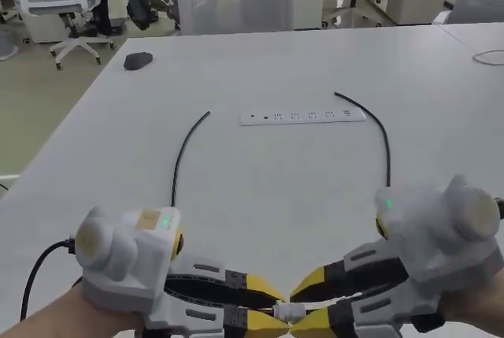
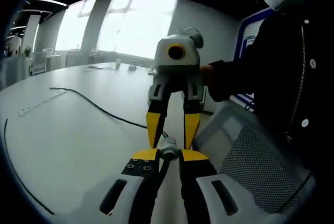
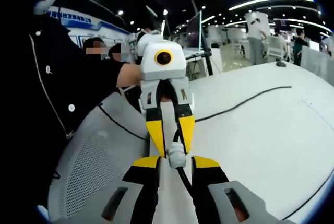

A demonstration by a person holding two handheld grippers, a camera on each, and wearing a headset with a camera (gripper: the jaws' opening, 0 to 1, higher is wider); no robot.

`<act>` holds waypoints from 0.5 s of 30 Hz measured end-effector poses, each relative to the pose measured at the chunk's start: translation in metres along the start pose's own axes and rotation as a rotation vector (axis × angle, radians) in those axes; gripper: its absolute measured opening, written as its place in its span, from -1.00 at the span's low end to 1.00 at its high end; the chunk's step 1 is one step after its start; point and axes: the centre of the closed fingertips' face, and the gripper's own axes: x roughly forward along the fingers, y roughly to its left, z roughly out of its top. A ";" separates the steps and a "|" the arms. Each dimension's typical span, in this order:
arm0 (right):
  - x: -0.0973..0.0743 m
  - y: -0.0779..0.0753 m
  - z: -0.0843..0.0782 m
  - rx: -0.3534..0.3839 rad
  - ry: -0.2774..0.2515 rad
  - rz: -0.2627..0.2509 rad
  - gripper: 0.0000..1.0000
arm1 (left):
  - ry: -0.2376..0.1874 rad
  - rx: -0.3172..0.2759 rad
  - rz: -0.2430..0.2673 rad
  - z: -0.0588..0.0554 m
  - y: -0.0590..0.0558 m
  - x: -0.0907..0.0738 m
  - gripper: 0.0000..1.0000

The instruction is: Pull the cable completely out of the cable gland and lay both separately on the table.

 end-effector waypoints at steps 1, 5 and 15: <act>-0.001 -0.002 0.000 -0.003 0.001 -0.006 -0.66 | 0.000 0.003 -0.002 0.001 0.000 0.000 -0.70; -0.002 0.000 0.001 0.010 0.001 0.014 -0.72 | 0.005 0.035 -0.005 0.003 0.000 0.000 -0.70; -0.009 0.003 0.001 0.017 0.000 0.037 -0.83 | 0.006 0.076 -0.028 0.008 -0.005 0.000 -0.70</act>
